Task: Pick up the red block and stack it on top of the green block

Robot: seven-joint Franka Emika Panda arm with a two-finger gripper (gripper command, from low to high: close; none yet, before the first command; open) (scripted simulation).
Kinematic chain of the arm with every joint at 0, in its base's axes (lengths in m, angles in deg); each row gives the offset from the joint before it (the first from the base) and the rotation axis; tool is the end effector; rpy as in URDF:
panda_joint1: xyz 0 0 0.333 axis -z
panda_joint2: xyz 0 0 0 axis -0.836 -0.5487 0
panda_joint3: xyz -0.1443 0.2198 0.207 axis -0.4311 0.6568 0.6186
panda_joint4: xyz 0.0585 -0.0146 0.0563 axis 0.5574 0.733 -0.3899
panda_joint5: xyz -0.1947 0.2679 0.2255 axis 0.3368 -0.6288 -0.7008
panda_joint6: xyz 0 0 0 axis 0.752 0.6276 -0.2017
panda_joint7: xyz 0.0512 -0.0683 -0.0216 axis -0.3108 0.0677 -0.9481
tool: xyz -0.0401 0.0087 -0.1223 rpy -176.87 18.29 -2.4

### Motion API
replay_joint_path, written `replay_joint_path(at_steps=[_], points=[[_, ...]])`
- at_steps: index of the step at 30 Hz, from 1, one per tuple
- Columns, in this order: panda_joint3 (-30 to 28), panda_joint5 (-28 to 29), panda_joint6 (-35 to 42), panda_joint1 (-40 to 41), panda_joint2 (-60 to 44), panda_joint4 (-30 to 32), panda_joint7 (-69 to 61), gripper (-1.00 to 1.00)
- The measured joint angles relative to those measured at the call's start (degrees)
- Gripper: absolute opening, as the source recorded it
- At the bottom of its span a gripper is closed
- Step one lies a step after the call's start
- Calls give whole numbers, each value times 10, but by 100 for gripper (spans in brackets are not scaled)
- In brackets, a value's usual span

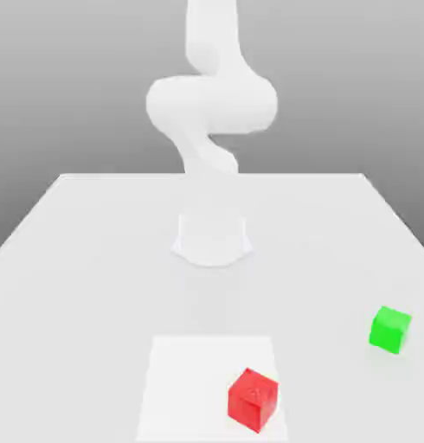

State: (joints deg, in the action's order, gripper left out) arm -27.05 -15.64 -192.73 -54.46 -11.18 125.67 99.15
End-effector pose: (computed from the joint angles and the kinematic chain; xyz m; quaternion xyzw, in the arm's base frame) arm 0.3916 0.0080 0.6680 -0.8492 0.3916 -0.3299 0.1292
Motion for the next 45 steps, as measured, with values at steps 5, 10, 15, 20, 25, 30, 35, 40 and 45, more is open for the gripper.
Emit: replay_joint_path(at_steps=[5,10,15,20,25,30,35,40,45], points=[[50,27,-43,40,-108,25,98,0],[88,57,-84,68,-213,50,195,0],[110,83,-125,81,-317,74,289,0],[115,86,-168,76,-418,99,367,0],[118,64,-218,65,-512,119,416,0],[75,112,-295,32,-610,106,459,-100],[75,113,-297,32,-610,106,459,-100],[98,81,-256,48,-560,115,436,-100],[161,32,-204,12,-480,139,441,-100]])
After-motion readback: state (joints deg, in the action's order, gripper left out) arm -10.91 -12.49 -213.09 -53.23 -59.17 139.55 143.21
